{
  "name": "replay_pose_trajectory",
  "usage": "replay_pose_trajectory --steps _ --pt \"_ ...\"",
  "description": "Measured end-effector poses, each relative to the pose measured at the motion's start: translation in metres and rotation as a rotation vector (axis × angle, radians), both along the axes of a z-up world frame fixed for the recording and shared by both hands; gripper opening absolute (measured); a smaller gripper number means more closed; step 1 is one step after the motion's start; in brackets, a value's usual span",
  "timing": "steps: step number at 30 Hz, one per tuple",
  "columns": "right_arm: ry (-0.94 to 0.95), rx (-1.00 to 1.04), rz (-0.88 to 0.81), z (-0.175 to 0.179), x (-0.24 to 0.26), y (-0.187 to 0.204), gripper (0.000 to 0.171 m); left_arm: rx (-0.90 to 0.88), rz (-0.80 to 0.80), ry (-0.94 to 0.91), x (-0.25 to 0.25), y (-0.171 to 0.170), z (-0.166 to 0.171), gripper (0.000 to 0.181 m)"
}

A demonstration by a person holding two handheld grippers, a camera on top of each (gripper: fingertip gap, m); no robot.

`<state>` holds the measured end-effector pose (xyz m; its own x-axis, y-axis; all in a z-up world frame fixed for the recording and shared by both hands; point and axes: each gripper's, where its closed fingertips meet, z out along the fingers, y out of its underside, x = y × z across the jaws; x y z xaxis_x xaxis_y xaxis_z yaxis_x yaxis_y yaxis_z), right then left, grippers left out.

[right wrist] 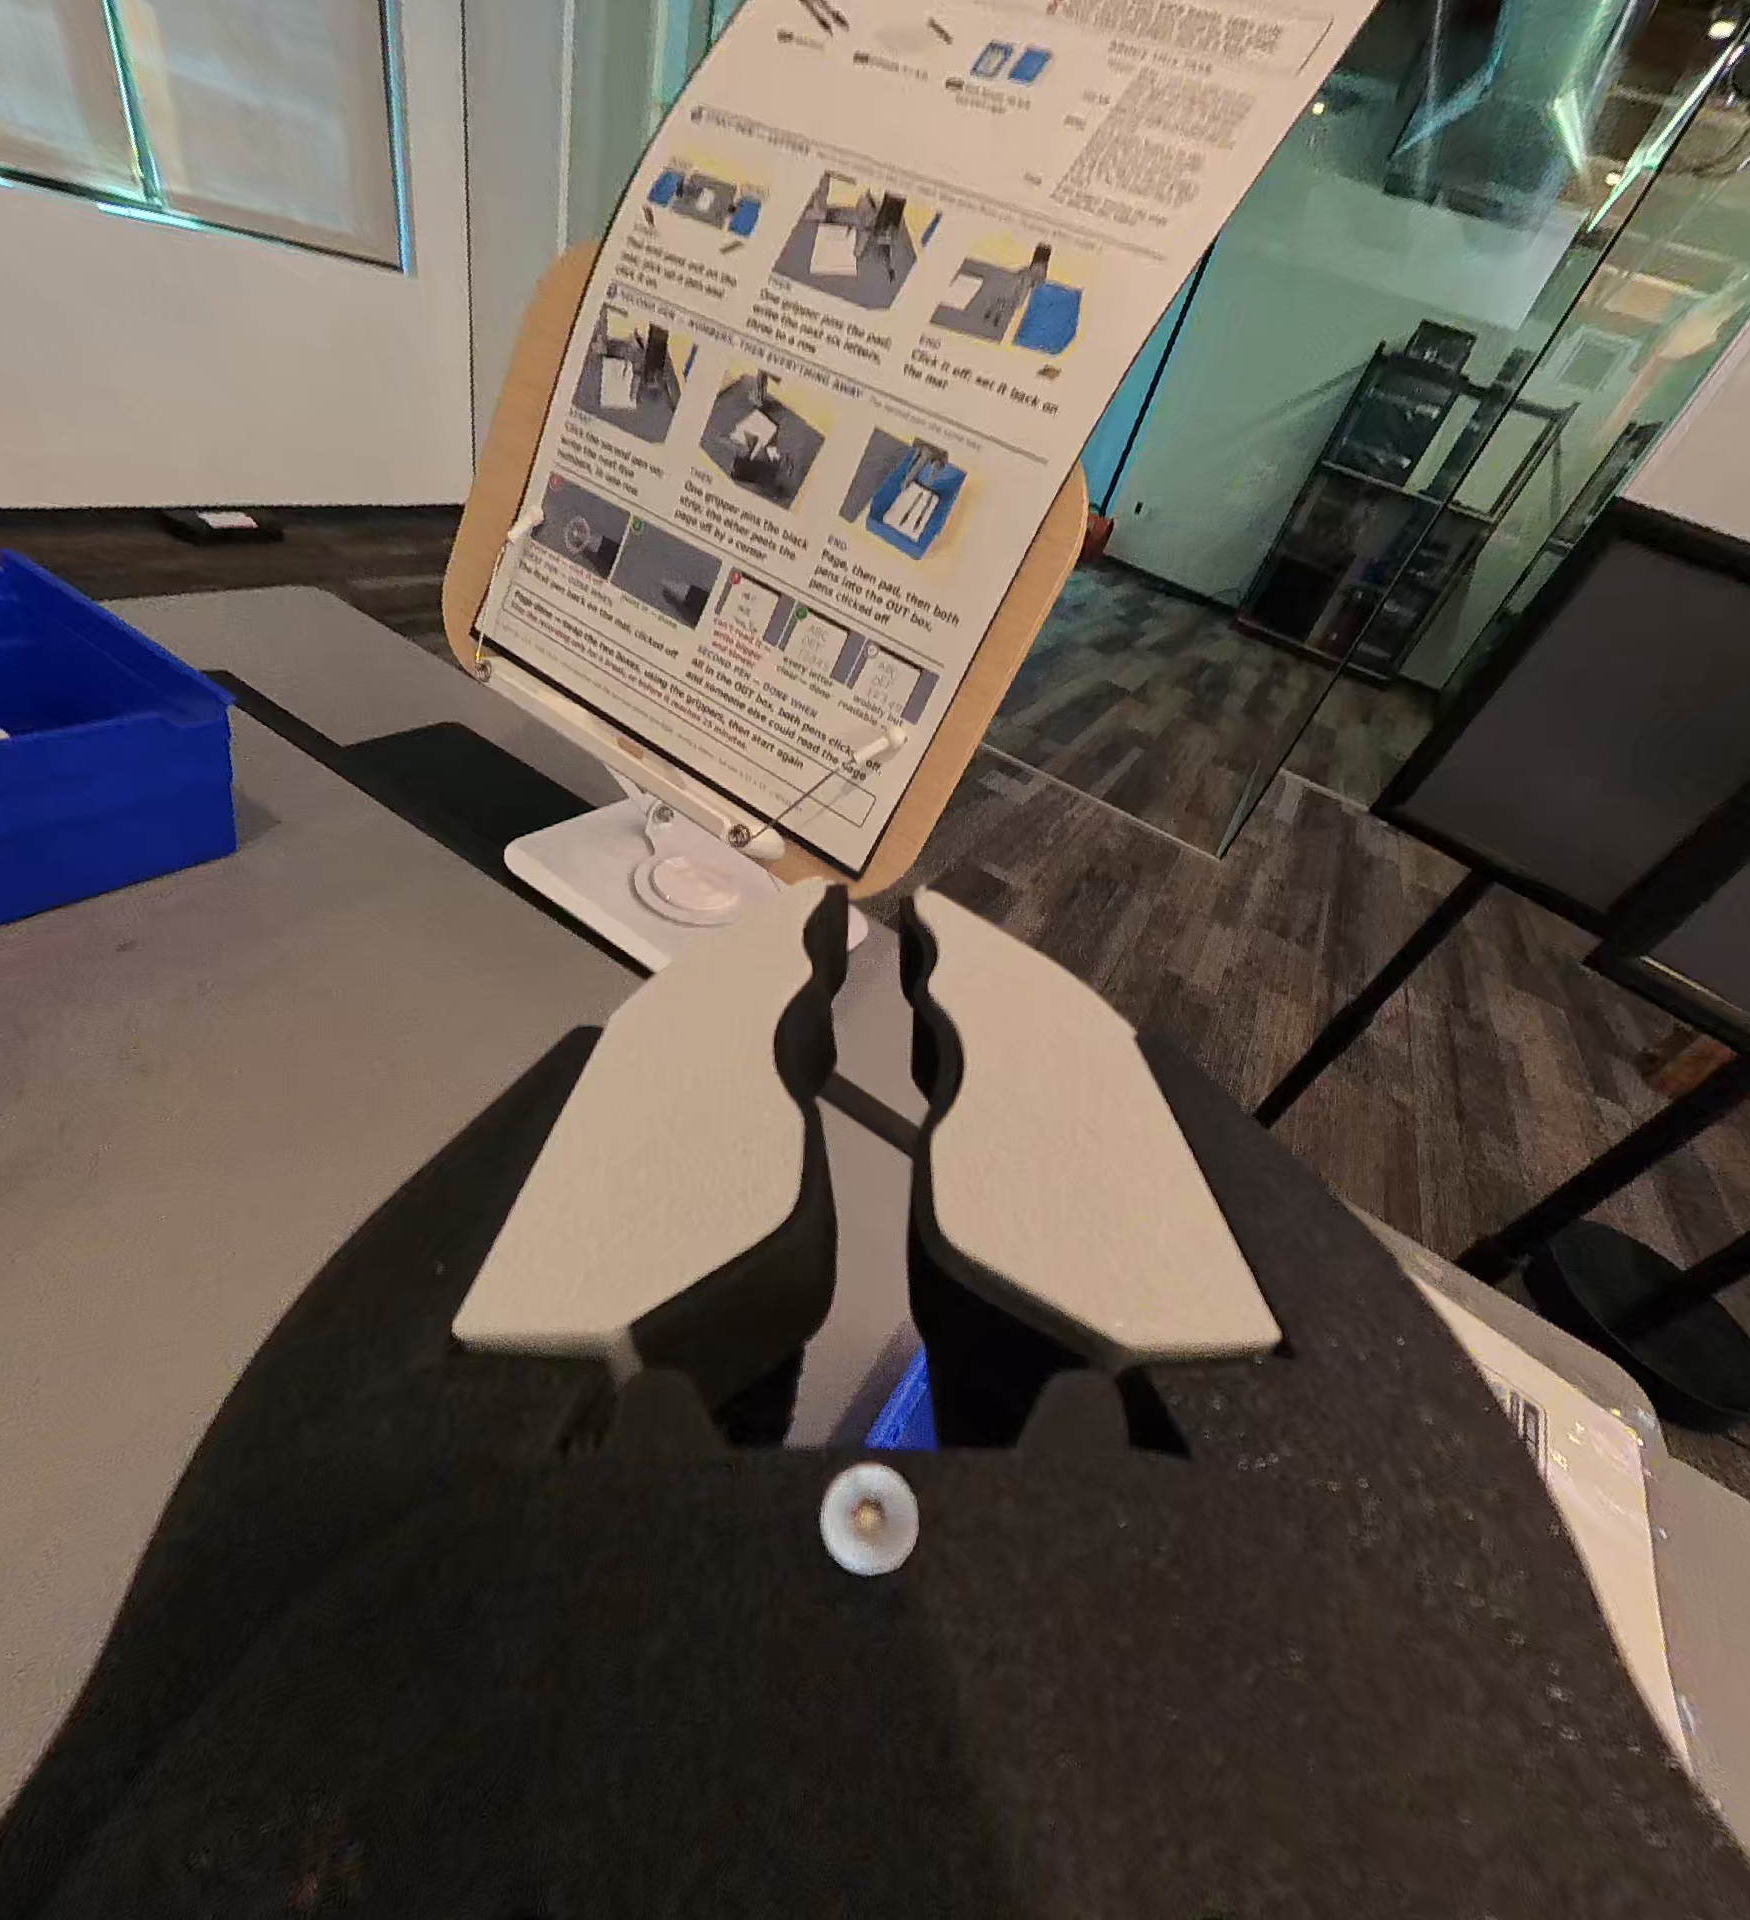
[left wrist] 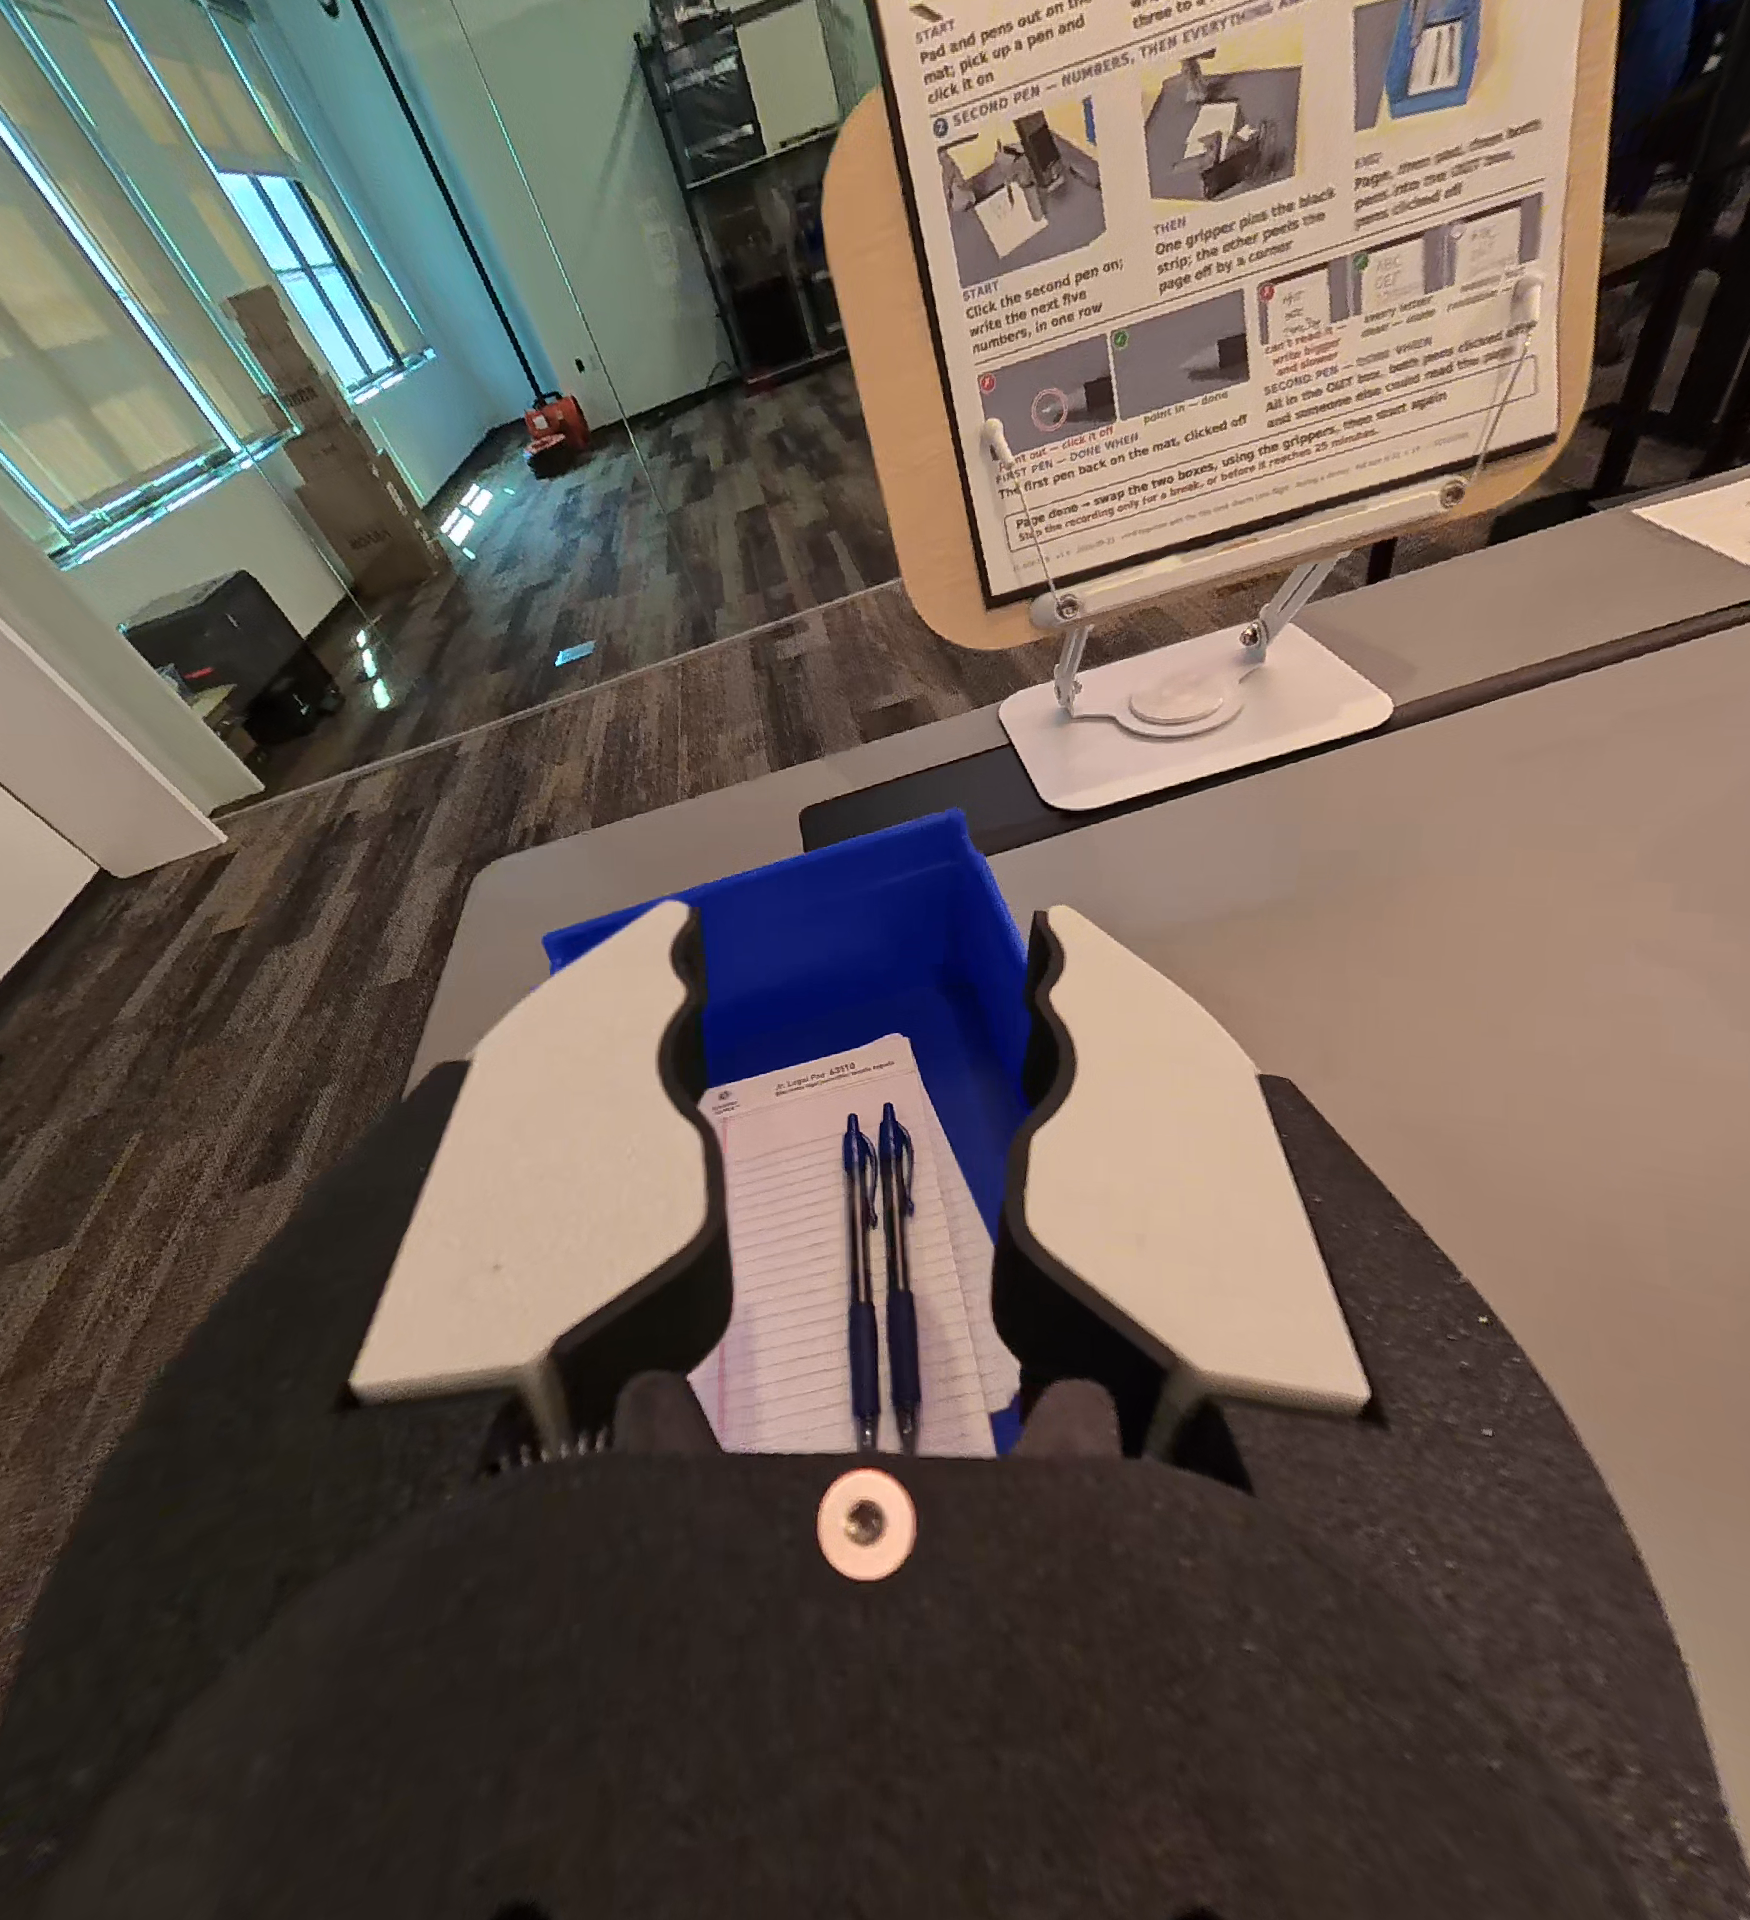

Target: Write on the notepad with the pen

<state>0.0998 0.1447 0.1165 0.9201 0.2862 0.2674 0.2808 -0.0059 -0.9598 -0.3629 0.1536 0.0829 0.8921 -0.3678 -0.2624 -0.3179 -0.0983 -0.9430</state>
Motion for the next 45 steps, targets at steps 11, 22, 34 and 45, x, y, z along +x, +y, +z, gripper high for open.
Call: replay_pose_trajectory --steps 11,22,34,45 --pt "0.101 -0.054 0.066 -0.003 -0.002 -0.001 0.011 -0.102 0.008 -0.098 0.014 -0.021 -0.056 0.05" --pt "0.1 -0.073 0.106 -0.009 -0.004 0.002 0.009 -0.134 0.019 -0.094 0.008 -0.025 -0.067 0.045" --pt "0.116 -0.083 0.119 -0.012 -0.008 0.005 0.007 -0.147 0.015 -0.107 0.004 -0.026 -0.064 0.04" --pt "0.091 -0.082 0.108 -0.011 0.0 0.001 0.008 -0.13 0.028 -0.071 -0.002 -0.026 -0.059 0.031"
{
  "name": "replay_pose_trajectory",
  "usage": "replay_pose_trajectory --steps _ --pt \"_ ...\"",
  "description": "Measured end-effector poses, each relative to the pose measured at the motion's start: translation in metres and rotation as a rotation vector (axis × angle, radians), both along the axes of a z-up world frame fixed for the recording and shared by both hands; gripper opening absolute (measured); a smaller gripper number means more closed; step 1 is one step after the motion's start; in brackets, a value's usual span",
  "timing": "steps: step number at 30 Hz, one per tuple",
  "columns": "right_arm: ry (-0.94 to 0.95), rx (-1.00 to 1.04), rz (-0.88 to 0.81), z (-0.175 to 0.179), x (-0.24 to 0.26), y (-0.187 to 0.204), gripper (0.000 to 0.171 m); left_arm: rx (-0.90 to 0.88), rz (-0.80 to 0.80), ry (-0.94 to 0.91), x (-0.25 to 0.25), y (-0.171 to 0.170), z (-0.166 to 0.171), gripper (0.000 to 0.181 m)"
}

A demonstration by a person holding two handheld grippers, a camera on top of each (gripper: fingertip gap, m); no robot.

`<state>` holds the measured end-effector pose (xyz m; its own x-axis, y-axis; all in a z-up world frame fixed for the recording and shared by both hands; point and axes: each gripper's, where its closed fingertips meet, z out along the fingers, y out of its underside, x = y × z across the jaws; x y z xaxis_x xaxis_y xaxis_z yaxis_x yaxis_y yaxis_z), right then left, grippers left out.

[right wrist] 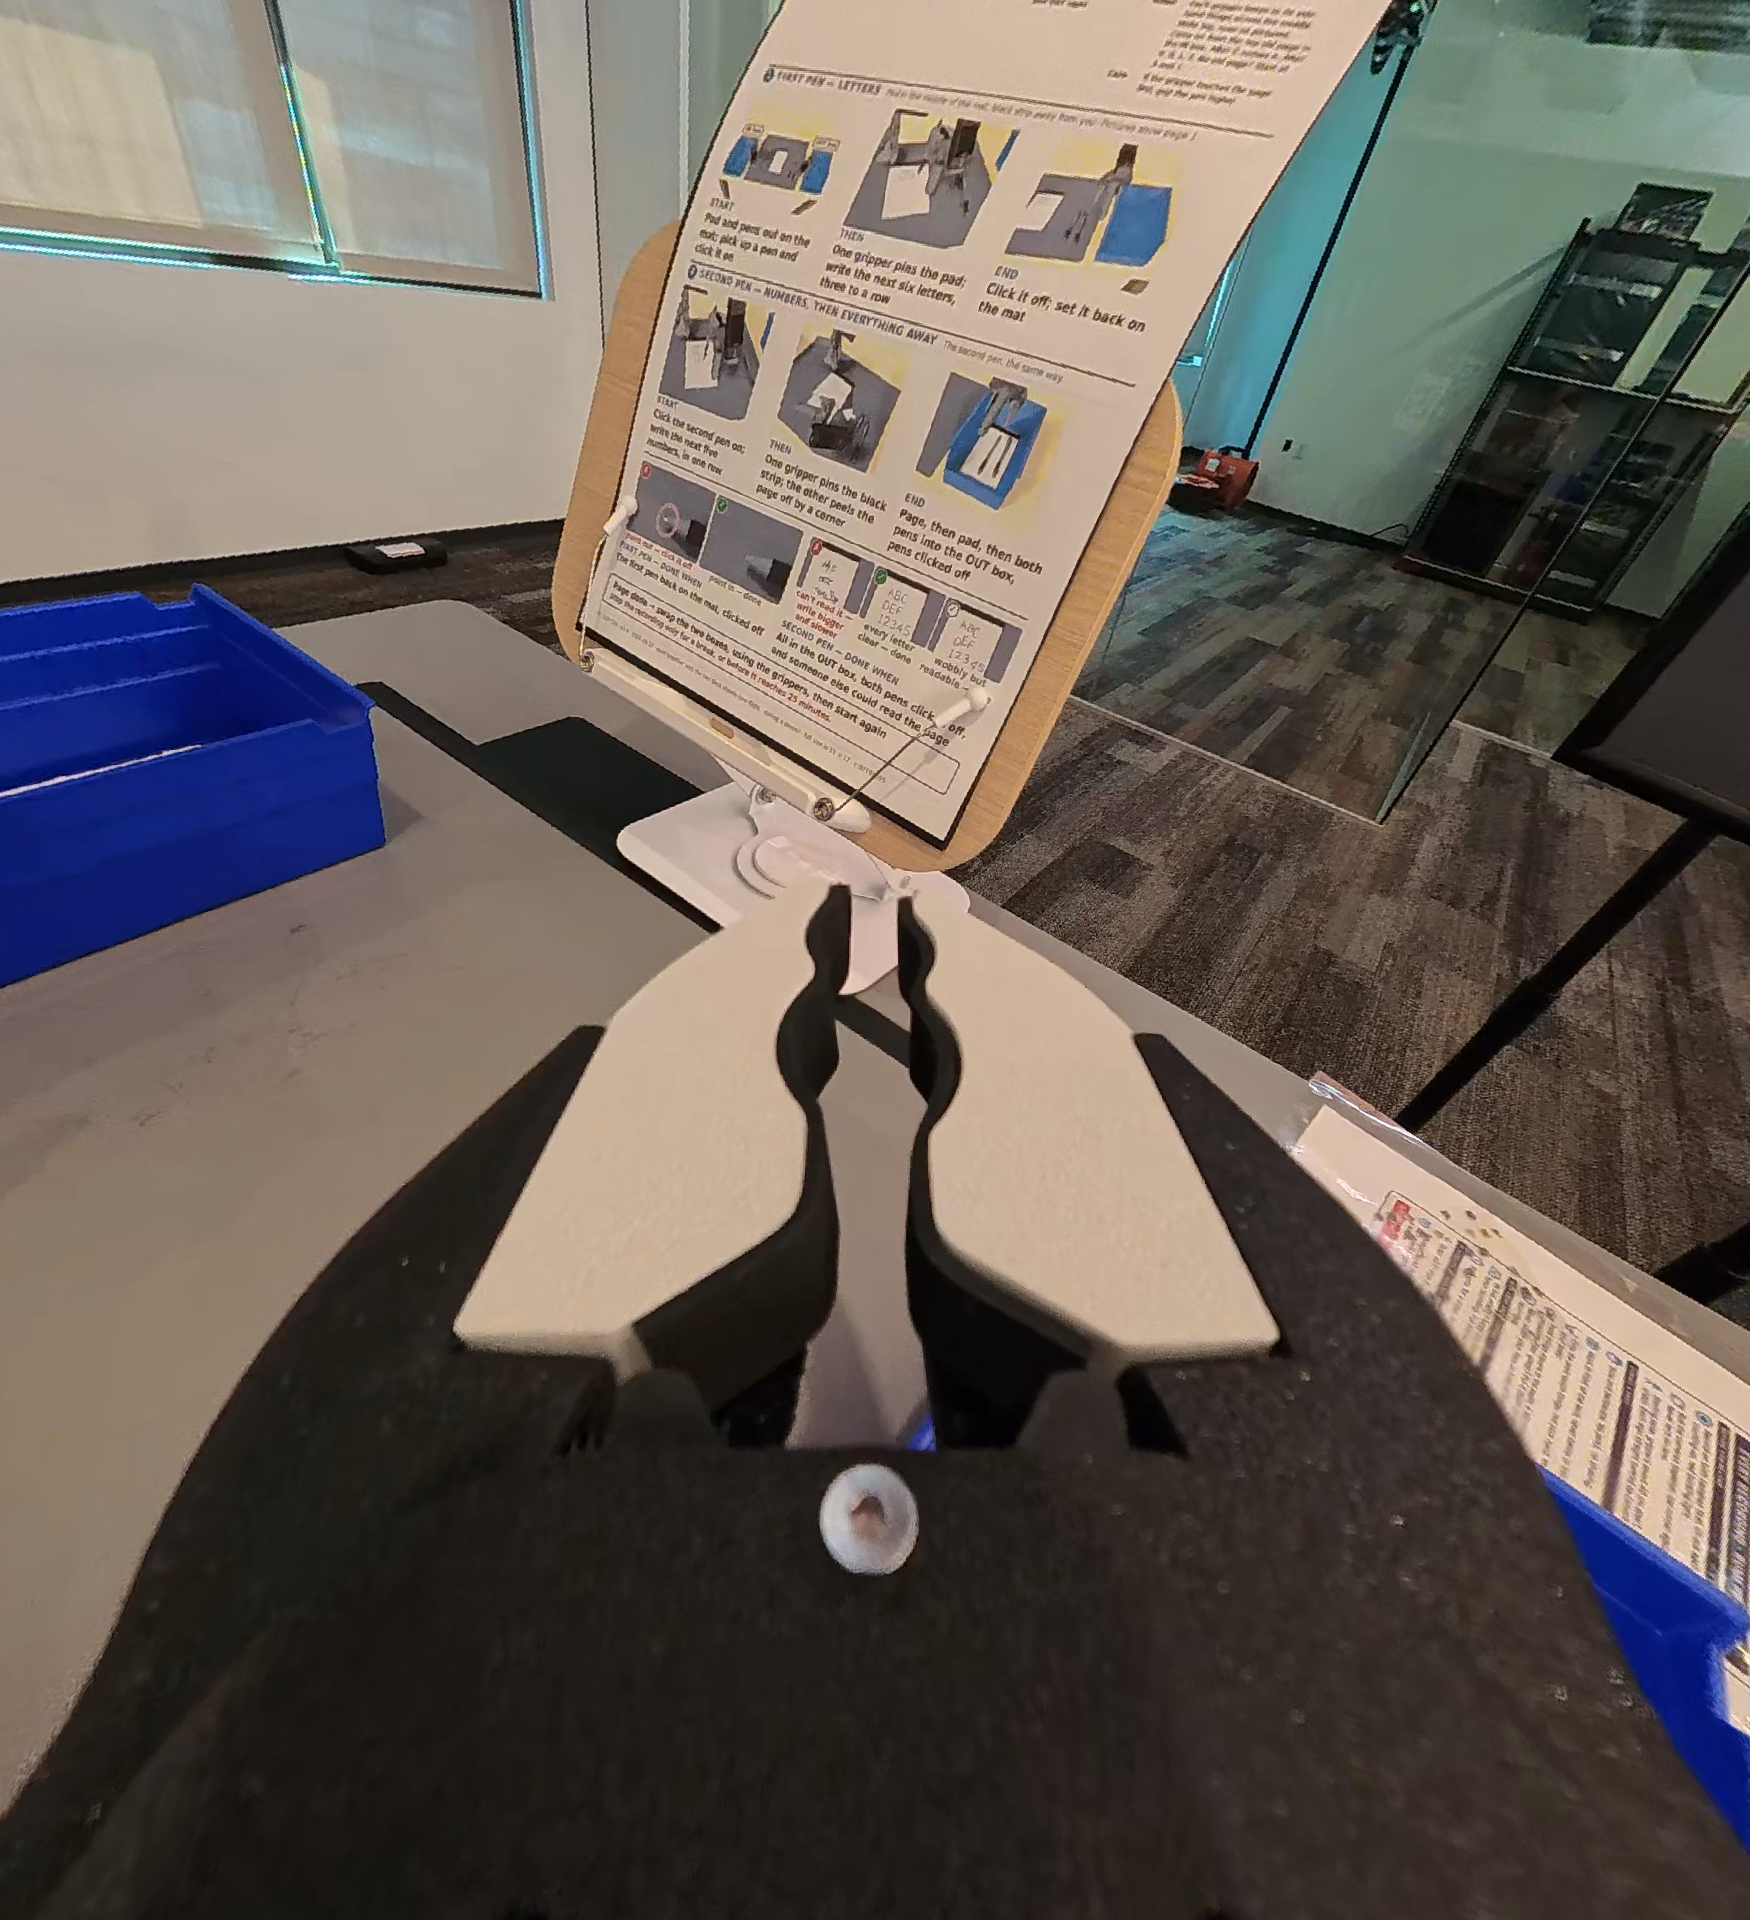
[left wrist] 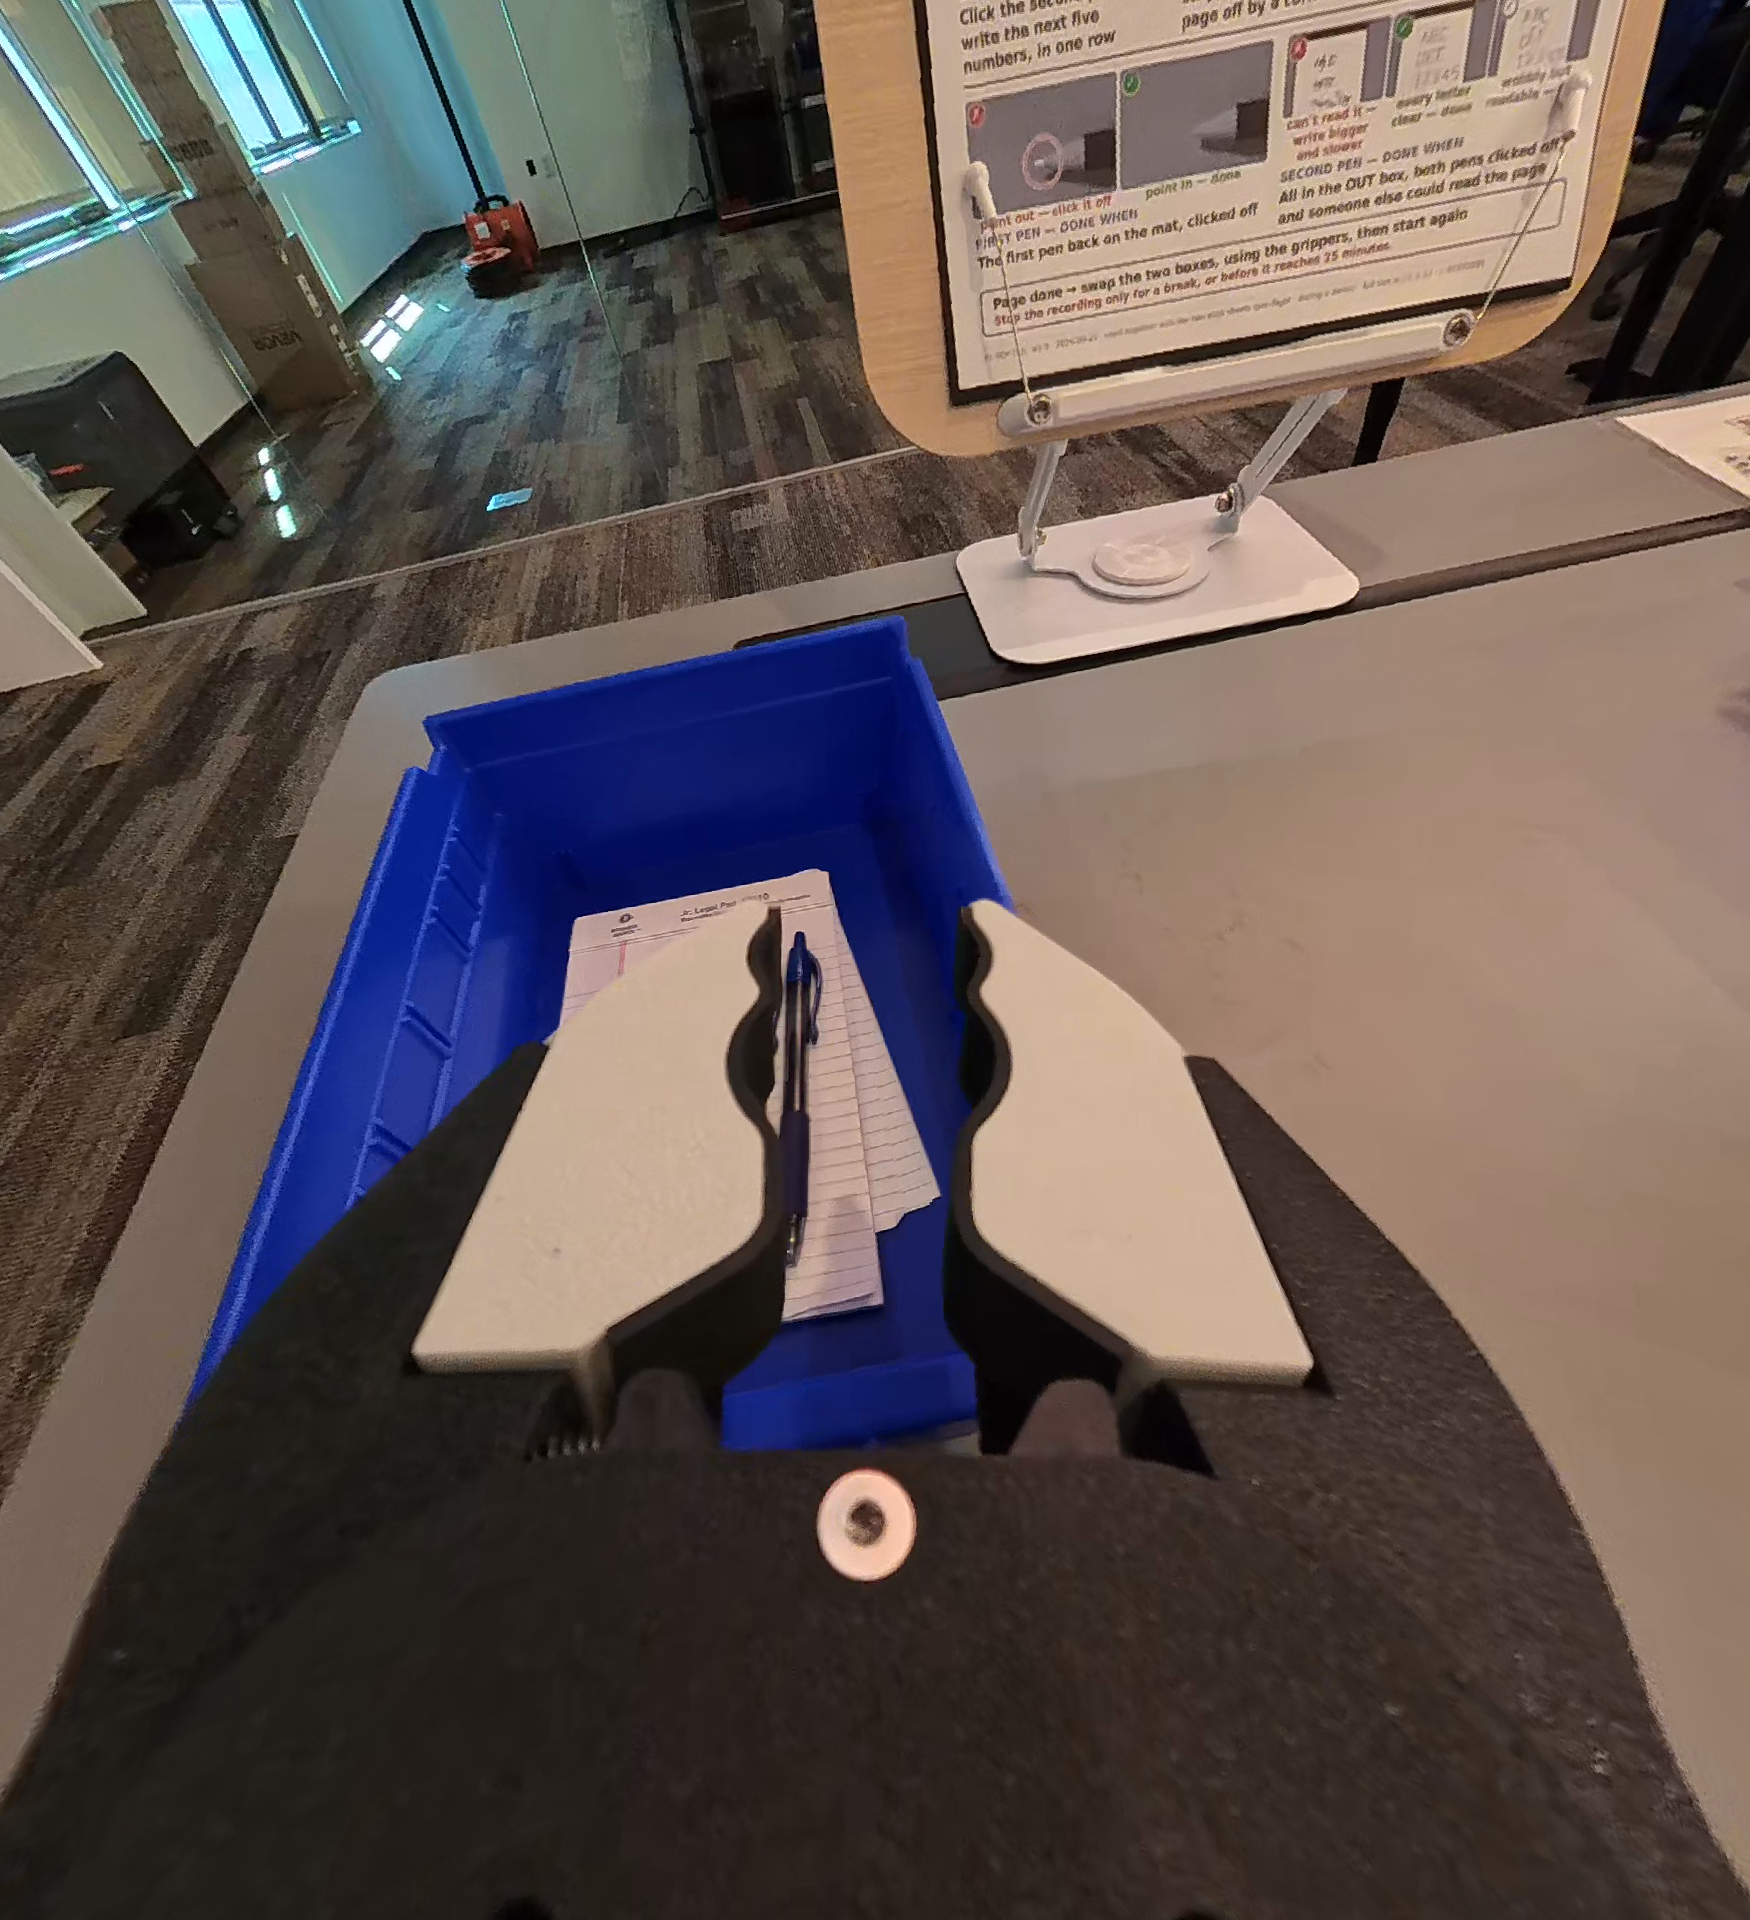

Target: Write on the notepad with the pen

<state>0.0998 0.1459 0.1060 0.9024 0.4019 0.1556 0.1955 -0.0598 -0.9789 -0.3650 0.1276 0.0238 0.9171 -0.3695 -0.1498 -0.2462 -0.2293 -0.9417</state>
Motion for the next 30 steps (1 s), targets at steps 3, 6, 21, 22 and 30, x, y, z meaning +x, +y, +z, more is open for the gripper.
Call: replay_pose_trajectory --steps 3,6,21,22,30 --pt "-0.003 -0.002 -0.009 0.001 0.004 -0.001 0.008 0.004 0.01 0.026 -0.005 0.0 0.003 0.029" --pt "0.004 -0.001 -0.016 0.002 0.008 -0.003 0.008 0.014 0.025 0.03 -0.01 0.001 0.006 0.029" --pt "-0.068 -0.173 -0.215 -0.005 0.089 -0.059 0.011 0.006 0.067 0.092 -0.035 -0.013 0.003 0.027" --pt "-0.04 -0.159 -0.218 -0.001 0.093 -0.063 0.011 -0.002 0.075 0.086 -0.039 -0.014 0.001 0.027" --pt "0.017 -0.054 -0.191 0.017 0.091 -0.062 0.011 0.026 0.131 0.035 -0.058 -0.024 0.004 0.027"
